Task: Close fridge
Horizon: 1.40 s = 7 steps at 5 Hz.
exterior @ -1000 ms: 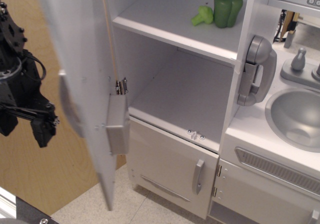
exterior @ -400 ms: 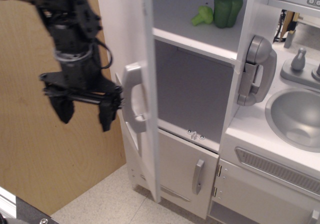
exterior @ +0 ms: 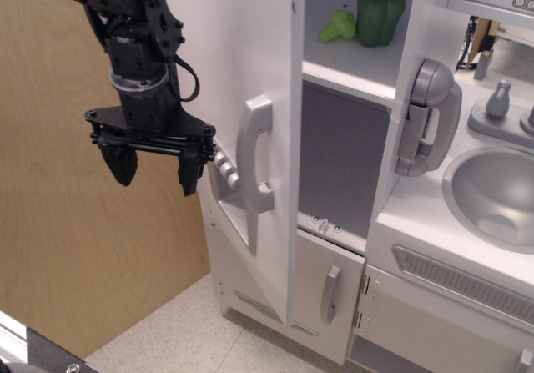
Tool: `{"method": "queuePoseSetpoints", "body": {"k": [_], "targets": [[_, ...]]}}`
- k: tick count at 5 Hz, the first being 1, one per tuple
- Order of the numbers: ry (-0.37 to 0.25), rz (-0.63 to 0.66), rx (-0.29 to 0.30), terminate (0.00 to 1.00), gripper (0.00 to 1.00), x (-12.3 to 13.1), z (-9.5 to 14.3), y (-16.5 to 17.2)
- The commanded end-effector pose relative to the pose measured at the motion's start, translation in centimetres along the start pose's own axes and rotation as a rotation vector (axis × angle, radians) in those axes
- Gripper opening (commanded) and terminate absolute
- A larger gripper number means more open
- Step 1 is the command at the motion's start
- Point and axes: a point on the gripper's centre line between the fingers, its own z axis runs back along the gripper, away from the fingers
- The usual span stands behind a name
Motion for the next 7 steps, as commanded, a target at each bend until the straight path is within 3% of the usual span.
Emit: {"method": "queuePoseSetpoints", "body": {"k": [1, 4, 7], "targets": [[-0.048, 0.057, -0.025, 0.00, 1.00, 4.1, 1.6, -1.7], [-0.056, 0.107, -0.056, 0.00, 1.00, 7.5, 2.0, -5.0], [-0.082, 0.169, -0.070, 0.00, 1.00, 11.2, 2.1, -5.9]]}}
